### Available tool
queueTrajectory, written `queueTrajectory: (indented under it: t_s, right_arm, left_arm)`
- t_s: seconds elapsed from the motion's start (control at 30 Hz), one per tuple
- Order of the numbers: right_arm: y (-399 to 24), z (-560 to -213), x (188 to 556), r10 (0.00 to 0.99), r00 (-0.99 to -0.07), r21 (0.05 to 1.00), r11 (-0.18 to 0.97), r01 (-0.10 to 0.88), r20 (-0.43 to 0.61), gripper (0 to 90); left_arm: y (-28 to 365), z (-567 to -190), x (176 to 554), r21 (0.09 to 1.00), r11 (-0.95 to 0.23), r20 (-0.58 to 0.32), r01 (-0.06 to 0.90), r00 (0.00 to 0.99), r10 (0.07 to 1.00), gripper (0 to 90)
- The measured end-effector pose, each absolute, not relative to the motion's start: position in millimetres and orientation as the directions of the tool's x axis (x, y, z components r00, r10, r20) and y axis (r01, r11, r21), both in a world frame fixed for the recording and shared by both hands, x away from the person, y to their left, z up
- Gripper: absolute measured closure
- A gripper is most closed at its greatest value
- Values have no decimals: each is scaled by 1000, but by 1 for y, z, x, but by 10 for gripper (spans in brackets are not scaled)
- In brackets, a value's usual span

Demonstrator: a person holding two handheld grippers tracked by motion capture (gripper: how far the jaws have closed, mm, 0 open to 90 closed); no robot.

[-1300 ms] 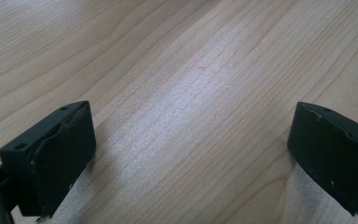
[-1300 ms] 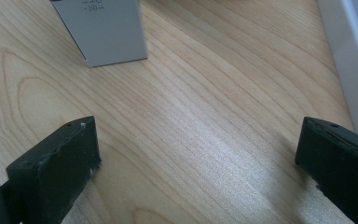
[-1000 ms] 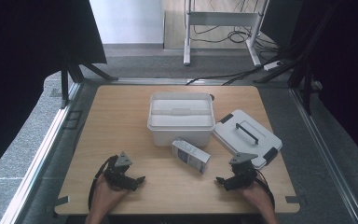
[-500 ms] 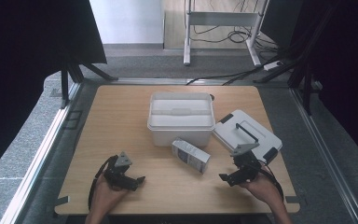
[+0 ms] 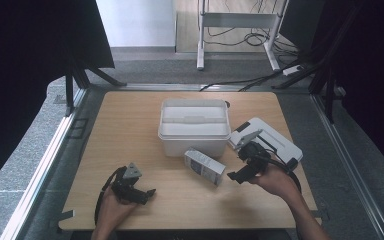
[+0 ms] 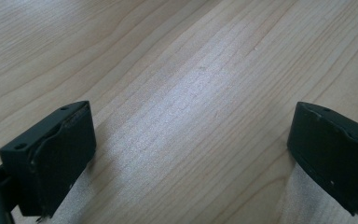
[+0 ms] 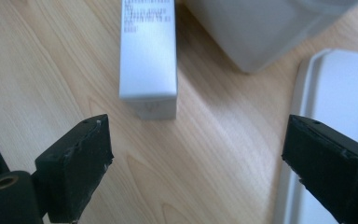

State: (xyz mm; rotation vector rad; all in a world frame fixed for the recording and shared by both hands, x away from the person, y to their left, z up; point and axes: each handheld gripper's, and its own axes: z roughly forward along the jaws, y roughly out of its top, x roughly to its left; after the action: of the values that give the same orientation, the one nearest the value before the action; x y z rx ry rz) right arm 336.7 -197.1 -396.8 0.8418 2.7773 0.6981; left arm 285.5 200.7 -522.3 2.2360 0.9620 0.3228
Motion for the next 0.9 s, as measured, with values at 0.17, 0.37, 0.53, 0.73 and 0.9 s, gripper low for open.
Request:
queueTrajectory:
  t_s: [0.17, 0.37, 0.53, 0.73, 0.9]
  right_arm:
    - [-172, -385, 351, 534, -845, 419, 774, 476, -27, 100]
    - [-138, -380, 367, 497, -866, 324, 829, 456, -53, 127]
    - [-110, -384, 379, 464, -884, 252, 862, 439, -49, 197]
    - [-85, -395, 385, 430, -902, 190, 890, 415, -46, 306]
    - [-71, -410, 391, 415, -909, 138, 903, 406, -43, 392]
  left_arm:
    - [201, -522, 286, 667, -503, -37, 550, 698, 715, 9]
    - [201, -522, 286, 668, -502, -36, 549, 697, 716, 9]
    - [201, -522, 285, 669, -499, -38, 551, 696, 717, 10]
    - [201, -522, 285, 669, -500, -38, 550, 696, 717, 11]
    - [201, -522, 285, 670, -500, -37, 550, 697, 717, 12]
